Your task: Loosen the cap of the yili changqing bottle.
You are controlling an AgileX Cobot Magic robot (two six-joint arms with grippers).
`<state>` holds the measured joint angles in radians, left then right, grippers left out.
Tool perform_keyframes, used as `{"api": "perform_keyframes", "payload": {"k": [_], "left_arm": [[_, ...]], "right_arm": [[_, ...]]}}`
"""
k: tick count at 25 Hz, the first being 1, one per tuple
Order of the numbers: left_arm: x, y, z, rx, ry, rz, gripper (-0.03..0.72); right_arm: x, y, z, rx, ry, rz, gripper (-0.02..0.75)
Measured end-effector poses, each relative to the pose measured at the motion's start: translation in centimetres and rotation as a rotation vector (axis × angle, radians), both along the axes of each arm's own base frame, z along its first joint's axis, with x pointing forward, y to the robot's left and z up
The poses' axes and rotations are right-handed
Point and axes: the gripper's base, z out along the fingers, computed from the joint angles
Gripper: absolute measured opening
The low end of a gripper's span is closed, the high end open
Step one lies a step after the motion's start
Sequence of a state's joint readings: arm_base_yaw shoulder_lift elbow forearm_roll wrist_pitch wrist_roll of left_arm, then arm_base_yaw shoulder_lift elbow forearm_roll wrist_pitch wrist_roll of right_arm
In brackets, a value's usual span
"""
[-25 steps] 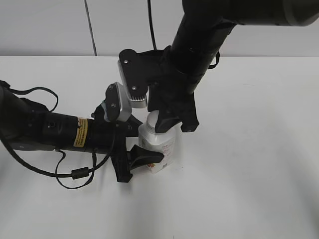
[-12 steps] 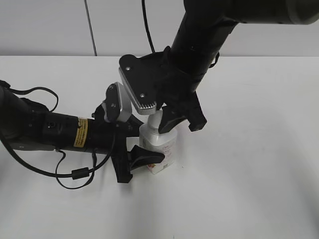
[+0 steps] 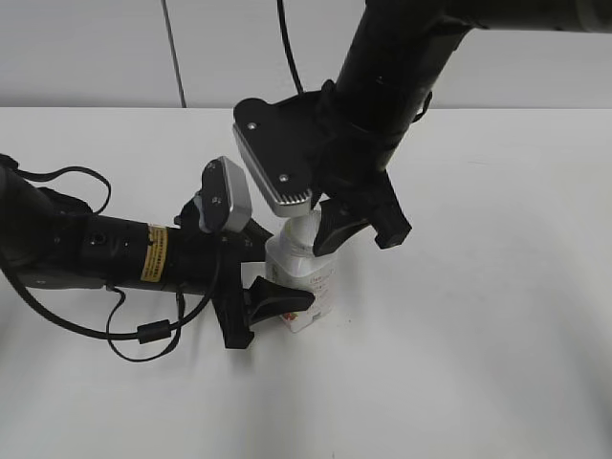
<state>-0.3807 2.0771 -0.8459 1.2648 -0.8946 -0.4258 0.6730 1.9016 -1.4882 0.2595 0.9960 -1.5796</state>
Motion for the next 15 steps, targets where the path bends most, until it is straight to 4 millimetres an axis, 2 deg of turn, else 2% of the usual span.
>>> {"api": "perform_keyframes", "payload": {"k": [3, 9, 12, 15], "left_arm": [[0.0, 0.0, 0.0, 0.000, 0.000, 0.000, 0.424], [0.0, 0.0, 0.0, 0.004, 0.000, 0.002, 0.424], [0.0, 0.0, 0.0, 0.003, 0.000, 0.004, 0.424], [0.1, 0.0, 0.0, 0.003, 0.001, 0.007, 0.424]], "right_arm": [[-0.4, -0.2, 0.8, 0.006, 0.015, -0.039, 0.384], [-1.2, -1.1, 3.9, 0.055, 0.017, -0.212, 0.384], [-1.5, -1.7, 4.3, 0.021, 0.047, -0.317, 0.384], [-1.4, -2.2, 4.1, -0.019, 0.094, -0.507, 0.384]]}}
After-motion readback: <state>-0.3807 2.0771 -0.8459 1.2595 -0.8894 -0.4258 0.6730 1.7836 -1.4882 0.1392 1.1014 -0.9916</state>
